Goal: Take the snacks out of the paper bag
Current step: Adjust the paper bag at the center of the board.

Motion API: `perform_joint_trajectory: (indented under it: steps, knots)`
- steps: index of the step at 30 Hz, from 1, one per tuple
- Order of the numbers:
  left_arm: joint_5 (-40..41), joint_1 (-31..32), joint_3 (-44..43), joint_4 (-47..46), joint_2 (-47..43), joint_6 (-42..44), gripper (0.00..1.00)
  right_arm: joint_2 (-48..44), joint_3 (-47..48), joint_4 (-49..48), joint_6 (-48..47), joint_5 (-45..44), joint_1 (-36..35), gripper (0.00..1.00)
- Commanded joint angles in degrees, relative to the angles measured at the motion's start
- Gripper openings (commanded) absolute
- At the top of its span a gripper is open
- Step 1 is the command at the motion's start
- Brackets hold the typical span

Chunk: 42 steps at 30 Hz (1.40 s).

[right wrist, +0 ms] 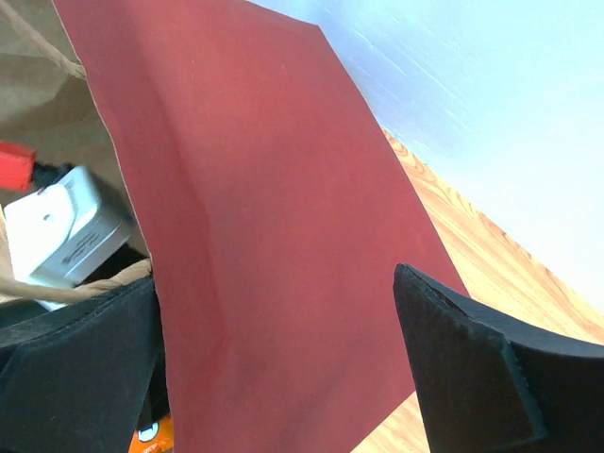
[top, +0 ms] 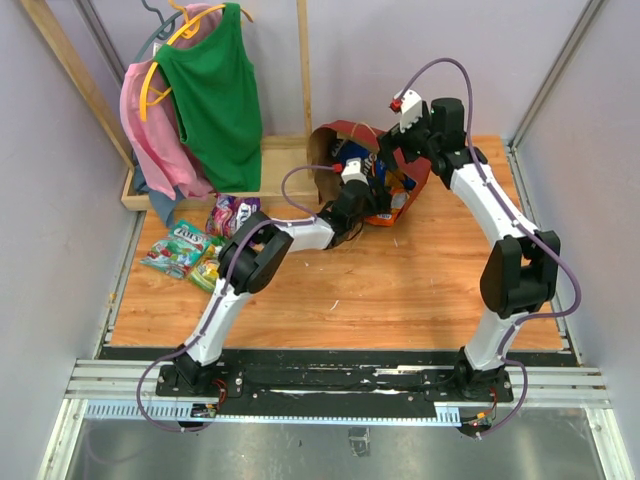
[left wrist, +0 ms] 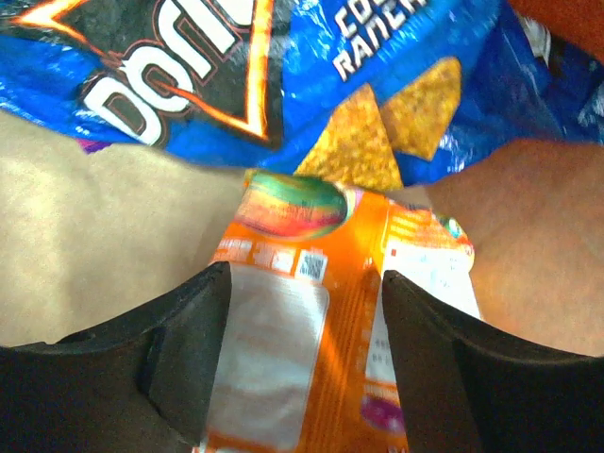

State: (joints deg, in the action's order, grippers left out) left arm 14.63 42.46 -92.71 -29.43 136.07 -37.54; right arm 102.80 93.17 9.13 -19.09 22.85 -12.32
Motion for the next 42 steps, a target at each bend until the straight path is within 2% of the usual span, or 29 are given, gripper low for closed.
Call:
perform_joint_trajectory:
  steps: [1,5,7,10,12,14,16,23,29,34,42]
  knots:
    - [8.82,1.12,4.46,4.91,-8.45,8.98,0.72,-2.91,-0.71,-3.23,2.36,-0.64,0.49,0.98]
    - [9.1,0.75,6.44,14.36,-13.06,7.82,0.77,-2.89,-0.91,-3.52,3.02,-0.58,0.5,0.98]
    - [6.22,-0.08,7.26,16.74,-15.03,6.04,0.78,-2.79,-1.2,-3.72,3.38,-0.32,0.44,0.98]
    - [-3.85,-3.42,4.83,22.09,-16.07,2.69,0.79,-2.7,-1.24,-4.12,4.32,0.2,0.32,0.98]
    - [-13.8,-6.8,3.62,25.08,-16.33,-1.35,0.76,-2.72,-1.38,-4.08,4.51,-0.16,0.27,0.98]
    - [-20.96,-9.32,6.71,23.97,-18.68,-5.62,0.74,-3.08,-1.78,-4.62,4.61,-1.28,0.16,0.98]
    - [-22.07,-9.93,10.31,22.6,-22.41,-6.89,0.74,-3.09,-1.83,-5.14,5.32,-2.55,0.13,0.98]
    - [-26.85,-11.58,12.92,29.27,-29.79,-6.66,0.74,-3.75,-1.87,-5.62,5.78,-3.49,0.14,0.98]
    - [-36.22,-15.51,22.26,23.53,-33.52,-15.09,0.73,-4.6,-2.5,-6.31,5.84,0.04,0.02,0.98]
    - [-40.46,-15.74,27.24,16.43,-35.5,-22.44,0.73,-5.06,-2.58,-6.09,5.08,3.2,0.1,0.98]
    - [-41.45,-15.65,31.37,8.13,-31.22,-32.65,0.68,-4.76,-2.54,-6.04,4.56,2.9,0.03,0.98]
